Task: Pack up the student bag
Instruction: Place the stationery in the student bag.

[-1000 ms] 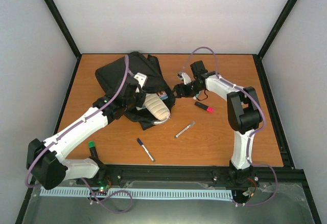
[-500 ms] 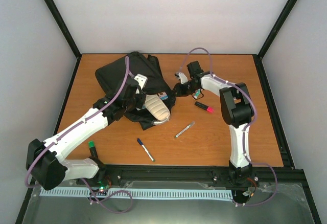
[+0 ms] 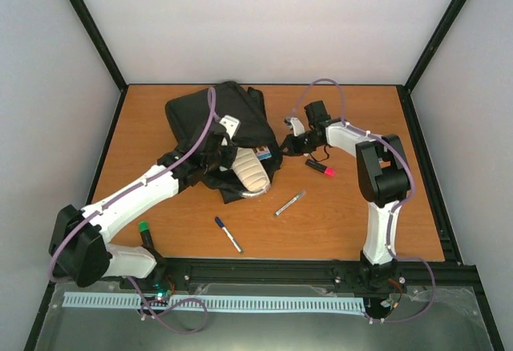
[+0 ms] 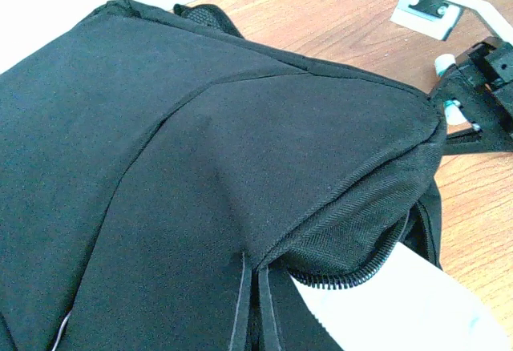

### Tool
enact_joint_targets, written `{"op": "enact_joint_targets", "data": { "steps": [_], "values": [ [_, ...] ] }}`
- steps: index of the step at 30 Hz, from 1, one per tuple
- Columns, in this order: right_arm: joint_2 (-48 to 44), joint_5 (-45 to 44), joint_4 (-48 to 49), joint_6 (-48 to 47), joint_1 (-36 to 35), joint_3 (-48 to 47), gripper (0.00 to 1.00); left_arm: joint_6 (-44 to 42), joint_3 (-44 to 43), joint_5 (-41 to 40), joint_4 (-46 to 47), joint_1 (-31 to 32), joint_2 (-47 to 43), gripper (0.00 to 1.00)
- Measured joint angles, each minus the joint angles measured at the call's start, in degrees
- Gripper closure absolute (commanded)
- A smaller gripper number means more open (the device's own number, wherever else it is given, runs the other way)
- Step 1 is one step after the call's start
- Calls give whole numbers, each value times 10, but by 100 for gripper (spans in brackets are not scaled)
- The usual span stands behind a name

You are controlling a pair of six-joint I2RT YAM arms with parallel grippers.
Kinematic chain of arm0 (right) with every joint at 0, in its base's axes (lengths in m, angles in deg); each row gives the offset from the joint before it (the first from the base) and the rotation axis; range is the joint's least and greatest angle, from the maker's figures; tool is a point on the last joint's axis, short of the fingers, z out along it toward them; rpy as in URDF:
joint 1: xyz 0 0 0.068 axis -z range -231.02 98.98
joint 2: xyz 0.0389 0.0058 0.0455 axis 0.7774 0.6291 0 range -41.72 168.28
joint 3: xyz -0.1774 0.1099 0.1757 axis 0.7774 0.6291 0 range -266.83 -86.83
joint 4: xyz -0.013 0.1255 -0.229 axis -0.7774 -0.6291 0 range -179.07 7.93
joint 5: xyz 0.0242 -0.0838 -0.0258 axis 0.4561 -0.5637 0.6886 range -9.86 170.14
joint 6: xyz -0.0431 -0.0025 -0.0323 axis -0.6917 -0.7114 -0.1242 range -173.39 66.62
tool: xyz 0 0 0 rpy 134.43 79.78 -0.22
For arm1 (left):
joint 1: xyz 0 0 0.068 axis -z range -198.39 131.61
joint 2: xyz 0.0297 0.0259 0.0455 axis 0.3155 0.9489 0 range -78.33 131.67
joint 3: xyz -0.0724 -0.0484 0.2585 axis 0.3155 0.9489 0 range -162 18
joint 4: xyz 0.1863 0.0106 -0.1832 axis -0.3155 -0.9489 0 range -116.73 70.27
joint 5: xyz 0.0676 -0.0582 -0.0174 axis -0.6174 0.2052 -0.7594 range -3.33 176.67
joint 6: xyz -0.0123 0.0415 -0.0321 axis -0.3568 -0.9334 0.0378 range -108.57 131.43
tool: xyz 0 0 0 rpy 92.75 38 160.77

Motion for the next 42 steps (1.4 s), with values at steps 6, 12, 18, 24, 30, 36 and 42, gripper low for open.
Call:
{"op": "enact_joint_targets", "data": {
  "steps": [6,12,18,24,30,36,42],
  "values": [
    [-43,-6,1,-11,22,47,94,-1,-14,17,27,1,37,99],
    [-86,-7,-19,-43,41,86,56,0,-24,19,41,0,50,99],
    [-185,-10,-47,-125,42,130,49,5,-31,16,42,0,52,99],
    [-278,-30,-55,-275,-8,203,31,17,-45,16,41,0,59,99],
    [-315,-107,-42,-400,-95,256,26,33,-64,21,34,-1,65,99],
    [-314,-171,-8,-450,-125,256,28,40,-82,25,22,-2,68,99],
    [-312,-215,42,-473,-168,259,27,43,-95,25,11,-5,70,99]
  ]
}}
